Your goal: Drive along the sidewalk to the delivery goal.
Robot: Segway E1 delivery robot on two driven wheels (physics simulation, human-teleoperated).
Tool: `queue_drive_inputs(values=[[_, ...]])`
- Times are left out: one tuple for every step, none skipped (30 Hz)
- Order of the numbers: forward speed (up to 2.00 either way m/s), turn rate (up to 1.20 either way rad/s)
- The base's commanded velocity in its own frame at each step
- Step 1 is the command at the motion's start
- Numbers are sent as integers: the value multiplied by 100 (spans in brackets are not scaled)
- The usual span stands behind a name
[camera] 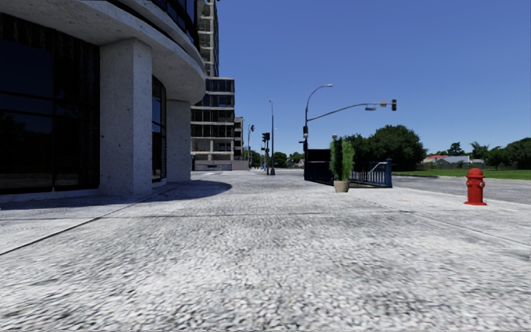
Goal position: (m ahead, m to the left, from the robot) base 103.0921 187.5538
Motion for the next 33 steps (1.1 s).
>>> queue_drive_inputs(values=[[200, 0], [200, 0], [200, 0], [200, 0], [200, 0], [200, 0], [200, 0], [200, 0], [200, 0], [200, 0], [200, 0], [200, 0], [200, 0], [200, 0], [200, 0], [200, 0], [200, 0], [200, 0], [200, 0], [200, 0], [200, 0], [200, 0], [200, 0], [200, 0], [200, 0], [200, 0], [200, 0], [200, 0], [200, 0], [200, 0], [200, 0], [200, 0], [200, 0]])
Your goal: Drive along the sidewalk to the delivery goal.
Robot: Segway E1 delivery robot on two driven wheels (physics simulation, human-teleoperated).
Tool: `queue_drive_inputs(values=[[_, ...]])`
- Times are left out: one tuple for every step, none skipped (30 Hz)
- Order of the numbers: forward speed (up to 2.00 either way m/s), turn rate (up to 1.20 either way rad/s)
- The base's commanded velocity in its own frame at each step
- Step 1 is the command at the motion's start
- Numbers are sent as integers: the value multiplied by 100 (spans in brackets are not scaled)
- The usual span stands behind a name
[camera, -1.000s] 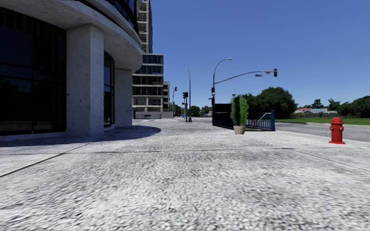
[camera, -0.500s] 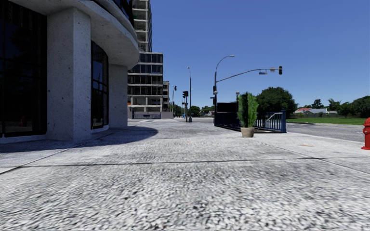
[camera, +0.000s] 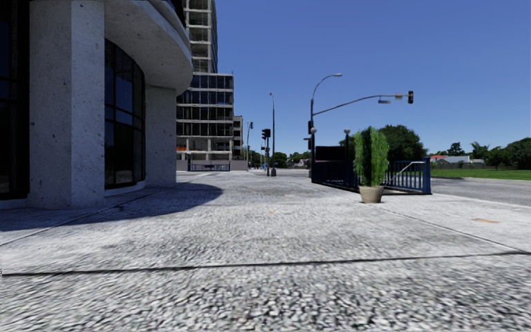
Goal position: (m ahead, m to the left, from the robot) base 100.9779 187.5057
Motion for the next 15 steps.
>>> queue_drive_inputs(values=[[200, 0], [200, 0], [200, 0], [200, 0], [200, 0], [200, 0], [200, 0], [200, 0], [200, 0], [200, 0], [200, 0], [200, 0], [200, 0], [200, 0], [200, 0]])
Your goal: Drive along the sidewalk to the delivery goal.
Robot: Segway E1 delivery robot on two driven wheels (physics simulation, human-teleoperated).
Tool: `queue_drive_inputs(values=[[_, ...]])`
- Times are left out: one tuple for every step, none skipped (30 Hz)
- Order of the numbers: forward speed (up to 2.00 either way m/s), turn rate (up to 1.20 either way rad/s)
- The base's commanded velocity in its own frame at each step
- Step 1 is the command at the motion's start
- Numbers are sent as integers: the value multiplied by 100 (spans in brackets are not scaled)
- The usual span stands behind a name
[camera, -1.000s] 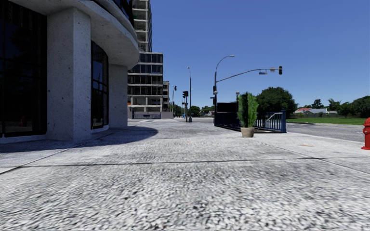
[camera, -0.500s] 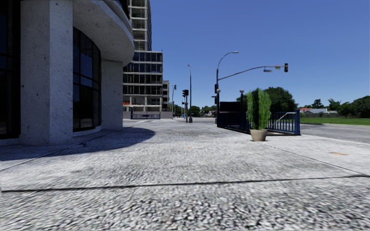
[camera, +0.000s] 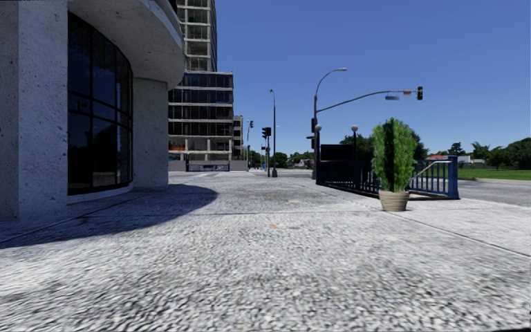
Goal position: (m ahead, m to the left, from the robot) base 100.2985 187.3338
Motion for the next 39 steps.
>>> queue_drive_inputs(values=[[200, 0], [200, 0], [200, 0], [200, 0], [200, 0], [200, 0], [200, 0], [200, 0], [200, 0], [200, 0], [200, 0], [200, 0], [200, 0], [200, 0], [200, 0], [200, 0], [200, 0], [200, 0], [200, 0], [200, 0], [200, 0], [200, 0], [200, 0], [200, 0], [200, 0], [200, 0], [200, 0], [200, 0], [200, 0], [200, 0], [200, 0], [200, 0], [200, 0], [200, 0], [200, 0], [200, 0], [200, 0], [200, 0], [200, 0]])
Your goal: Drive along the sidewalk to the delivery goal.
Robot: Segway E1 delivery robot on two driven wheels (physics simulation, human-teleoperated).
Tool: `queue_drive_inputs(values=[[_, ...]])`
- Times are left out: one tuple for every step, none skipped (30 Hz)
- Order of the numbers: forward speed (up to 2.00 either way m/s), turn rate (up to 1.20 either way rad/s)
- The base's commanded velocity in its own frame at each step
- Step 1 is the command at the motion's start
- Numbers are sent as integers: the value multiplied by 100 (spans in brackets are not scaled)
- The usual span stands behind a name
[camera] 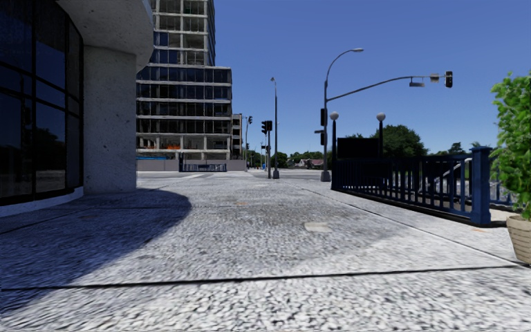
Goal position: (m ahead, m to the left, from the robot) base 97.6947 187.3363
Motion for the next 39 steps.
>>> queue_drive_inputs(values=[[200, 0], [200, 0], [200, 0], [200, 0], [200, 0], [200, 0], [200, 0], [200, 0], [200, 0], [200, 0], [200, 0], [200, 0], [200, 0], [200, 0], [200, 0], [200, 0], [200, 0], [200, 0], [200, 0], [200, 0], [200, 0], [200, 0], [200, 0], [200, 0], [200, 0], [200, 0], [200, 0], [200, 0], [200, 0], [200, 6], [200, 6], [200, 9], [200, 10], [200, 10], [200, 10], [200, 10], [200, 10], [200, 10], [200, 10]])
